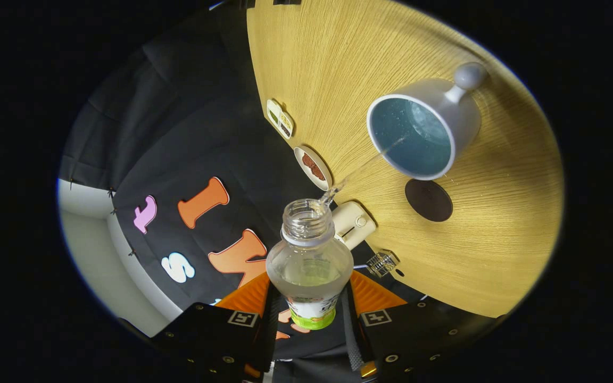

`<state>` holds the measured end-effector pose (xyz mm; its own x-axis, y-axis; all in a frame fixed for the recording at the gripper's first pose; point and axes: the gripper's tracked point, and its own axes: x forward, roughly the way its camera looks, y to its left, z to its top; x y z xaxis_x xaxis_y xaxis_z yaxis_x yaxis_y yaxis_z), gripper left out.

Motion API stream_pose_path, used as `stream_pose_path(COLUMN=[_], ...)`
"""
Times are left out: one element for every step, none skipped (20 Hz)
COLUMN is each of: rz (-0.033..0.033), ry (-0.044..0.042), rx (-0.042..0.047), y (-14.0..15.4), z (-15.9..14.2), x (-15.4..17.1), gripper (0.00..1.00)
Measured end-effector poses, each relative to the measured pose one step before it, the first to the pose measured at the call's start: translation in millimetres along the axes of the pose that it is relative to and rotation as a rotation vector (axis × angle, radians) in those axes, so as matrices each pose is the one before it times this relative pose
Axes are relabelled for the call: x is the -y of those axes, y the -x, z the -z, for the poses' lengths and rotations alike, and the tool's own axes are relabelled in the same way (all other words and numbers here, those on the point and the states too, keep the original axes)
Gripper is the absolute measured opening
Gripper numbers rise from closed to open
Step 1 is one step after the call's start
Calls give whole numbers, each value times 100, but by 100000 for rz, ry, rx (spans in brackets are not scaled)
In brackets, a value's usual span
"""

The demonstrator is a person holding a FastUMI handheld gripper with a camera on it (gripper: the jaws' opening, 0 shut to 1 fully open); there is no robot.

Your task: Take the bottle from table, then pour the juice into the cup, finally place the bottle on the coaster

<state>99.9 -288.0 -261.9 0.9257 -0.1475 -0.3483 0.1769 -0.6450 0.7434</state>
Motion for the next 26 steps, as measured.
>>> stream_pose_path(rz=[-286,-58,-427,-462,-160,-139,-196,-58,-42,-70,-172,-125,124,-95,54,-80,105,167,28,-86,49,500,764,853,849,1193], ry=[-130,-247,-481,-428,-288,-236,-509,-475,-300,-445,-354,-184,16,-98,-206,-309,-131,163,146,578,1052,1534,1878,2106,3030,3700], rx=[199,-150,-142,-241,-101,-281,-108,-1,53,169,77,108,163,92,285,109,131,345,-5,8,177,-49,-145,365,286,279], y=[32,-12,59,-73,-130,63,57,-40,-143,23,-34,213,1,-77,-51,-9,-48,-33,-112,38,-128,-111,-185,-63,-12,-72], z=[-30,156,15,94,170,67,78,44,61,18,-67,-82,-204,-31,-128,-72,-60,-105,-16,-35,-121,82,116,-30,-67,16], x=[-145,-95,-175,-240,-35,-115,-18,-12,-48,-114,32,27,108,5,114,-49,-20,-21,105,-62,127,258,419,336,401,491], gripper=[55,55,55,55,55,55,55,55,55,55,55,55,55,55,55,55,55,55,55,55,55,55,55,55,55,55])
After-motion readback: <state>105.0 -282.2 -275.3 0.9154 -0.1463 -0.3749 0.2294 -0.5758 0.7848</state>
